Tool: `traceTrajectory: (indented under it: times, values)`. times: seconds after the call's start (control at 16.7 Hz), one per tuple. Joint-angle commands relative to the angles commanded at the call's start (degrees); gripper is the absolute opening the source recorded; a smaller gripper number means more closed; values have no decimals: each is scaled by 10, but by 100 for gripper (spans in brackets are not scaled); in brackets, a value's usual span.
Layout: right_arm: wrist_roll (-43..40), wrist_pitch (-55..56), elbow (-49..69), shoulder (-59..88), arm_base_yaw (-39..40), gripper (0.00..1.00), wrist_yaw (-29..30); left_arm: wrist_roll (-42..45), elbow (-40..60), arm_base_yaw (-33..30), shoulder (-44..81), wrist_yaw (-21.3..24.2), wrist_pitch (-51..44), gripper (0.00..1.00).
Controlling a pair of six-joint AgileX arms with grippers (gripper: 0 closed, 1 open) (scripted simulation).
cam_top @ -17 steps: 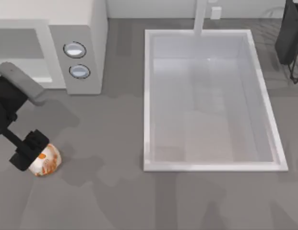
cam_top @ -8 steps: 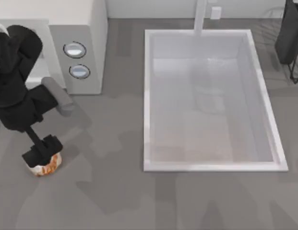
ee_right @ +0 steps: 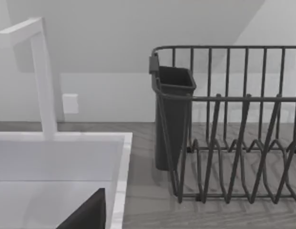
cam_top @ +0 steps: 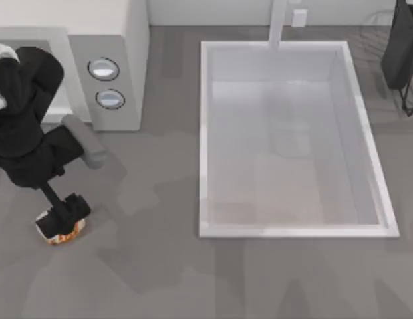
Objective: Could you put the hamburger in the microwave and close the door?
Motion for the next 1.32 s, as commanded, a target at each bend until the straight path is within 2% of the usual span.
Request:
traceTrajectory:
  times: [0.36,0.66,1.32]
  values:
    - [0,0,0,0,0,100,0,1,-63,0,62,0,129,100]
    - [0,0,0,0,0,100,0,1,-69,0,70,0,140,100]
    - [0,0,0,0,0,100,0,1,-69,0,70,0,140,17]
